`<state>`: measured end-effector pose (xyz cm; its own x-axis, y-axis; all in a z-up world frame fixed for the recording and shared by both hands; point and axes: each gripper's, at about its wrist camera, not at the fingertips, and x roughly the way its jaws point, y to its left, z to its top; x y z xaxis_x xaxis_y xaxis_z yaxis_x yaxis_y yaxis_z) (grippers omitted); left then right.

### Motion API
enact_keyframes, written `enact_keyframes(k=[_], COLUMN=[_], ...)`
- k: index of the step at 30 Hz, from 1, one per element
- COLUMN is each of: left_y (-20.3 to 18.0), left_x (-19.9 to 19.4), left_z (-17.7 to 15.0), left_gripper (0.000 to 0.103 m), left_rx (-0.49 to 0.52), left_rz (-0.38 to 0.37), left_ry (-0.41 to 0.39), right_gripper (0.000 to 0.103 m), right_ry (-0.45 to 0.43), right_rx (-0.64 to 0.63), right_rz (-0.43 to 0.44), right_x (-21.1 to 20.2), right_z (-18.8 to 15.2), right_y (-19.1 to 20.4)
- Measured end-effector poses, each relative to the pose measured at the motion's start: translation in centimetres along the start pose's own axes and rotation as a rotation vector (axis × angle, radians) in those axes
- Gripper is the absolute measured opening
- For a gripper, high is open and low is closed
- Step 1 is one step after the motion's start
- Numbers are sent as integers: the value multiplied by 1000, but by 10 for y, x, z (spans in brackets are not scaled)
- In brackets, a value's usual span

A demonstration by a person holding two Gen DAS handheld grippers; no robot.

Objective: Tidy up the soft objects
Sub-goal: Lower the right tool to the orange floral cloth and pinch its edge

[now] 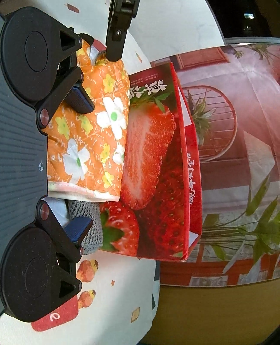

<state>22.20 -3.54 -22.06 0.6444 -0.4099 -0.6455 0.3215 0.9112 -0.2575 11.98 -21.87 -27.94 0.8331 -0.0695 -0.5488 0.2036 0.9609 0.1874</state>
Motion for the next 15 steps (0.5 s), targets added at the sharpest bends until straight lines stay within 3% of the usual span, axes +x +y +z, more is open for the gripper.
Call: enact_keyframes(k=[11, 15], left_y=[8, 7], left_x=[34, 31], left_z=[9, 3], left_gripper=[54, 46], left_rx=[-63, -34], left_rz=[-13, -19], left_ry=[49, 37], right_gripper=[95, 92], right_ry=[-3, 3], right_rx=[2, 8], right_rz=[29, 45], right_x=[0, 0], right_z=[-1, -1], right_y=[1, -1])
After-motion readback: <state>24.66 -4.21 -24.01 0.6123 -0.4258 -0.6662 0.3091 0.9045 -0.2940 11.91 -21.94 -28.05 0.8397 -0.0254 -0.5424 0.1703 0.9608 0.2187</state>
